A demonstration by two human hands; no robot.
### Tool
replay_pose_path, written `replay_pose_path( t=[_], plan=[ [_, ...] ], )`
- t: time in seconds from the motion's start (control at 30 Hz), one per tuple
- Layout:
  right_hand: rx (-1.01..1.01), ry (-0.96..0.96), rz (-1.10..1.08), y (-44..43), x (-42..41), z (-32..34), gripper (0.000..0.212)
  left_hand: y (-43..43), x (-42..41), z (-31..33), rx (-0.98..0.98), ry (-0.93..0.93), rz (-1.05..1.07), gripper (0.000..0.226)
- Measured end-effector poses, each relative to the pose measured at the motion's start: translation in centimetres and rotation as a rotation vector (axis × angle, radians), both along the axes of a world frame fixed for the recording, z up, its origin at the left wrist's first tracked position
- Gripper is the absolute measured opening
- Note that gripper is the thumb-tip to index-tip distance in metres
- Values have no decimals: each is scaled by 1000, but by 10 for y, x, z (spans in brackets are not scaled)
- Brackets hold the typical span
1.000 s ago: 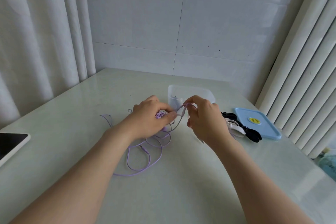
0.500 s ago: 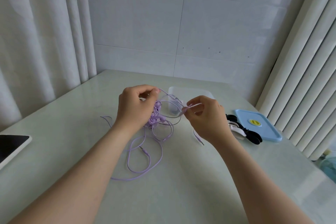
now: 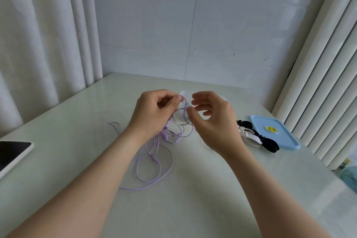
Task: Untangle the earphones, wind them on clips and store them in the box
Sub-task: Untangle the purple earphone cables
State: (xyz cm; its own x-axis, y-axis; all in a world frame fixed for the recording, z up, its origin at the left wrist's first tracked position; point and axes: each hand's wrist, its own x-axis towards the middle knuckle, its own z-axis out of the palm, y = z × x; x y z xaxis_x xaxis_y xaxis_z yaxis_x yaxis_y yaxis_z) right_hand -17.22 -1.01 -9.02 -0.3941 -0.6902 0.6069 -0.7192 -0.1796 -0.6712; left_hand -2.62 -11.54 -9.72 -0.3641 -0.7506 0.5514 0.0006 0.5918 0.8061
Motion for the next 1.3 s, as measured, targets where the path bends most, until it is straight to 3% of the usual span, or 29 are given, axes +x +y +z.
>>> replay_pose_path(
  t=[0.07, 0.17, 0.27, 0.5, 0.67, 0.97, 1.03, 1.2, 1.3],
  plan=[
    [45, 19, -9, -1, -1, -3, 27, 4, -3, 1, 0, -3, -59, 14],
    [60, 58, -94, -6, -8, -9, 6, 3, -7, -3, -24, -46, -68, 13],
    [-23, 36, -209, -8, -10, -8, 11, 3, -9, -9, -109, -201, -12, 5],
    [-124, -316, -31, -2, 3, 4, 13, -4, -6, -19, -309, -358, 268, 25],
    [-128, -610, 78, -4, 4, 7, 14, 0, -7, -18, -436, -397, 330, 28],
    [-19, -440, -140, -6, 3, -1, 18, -7, -3, -19, -473, -478, 414, 36],
    [-55, -493, -146, -6, -1, 2, 18, -9, -2, -22, -489, -497, 420, 40],
    [-159, -841, 5, 0, -7, 13, 15, -13, 2, -23, -490, -556, 504, 49],
    [-97, -678, -79, 4, -11, 15, 11, -14, 4, -22, -431, -538, 552, 47]
  ],
)
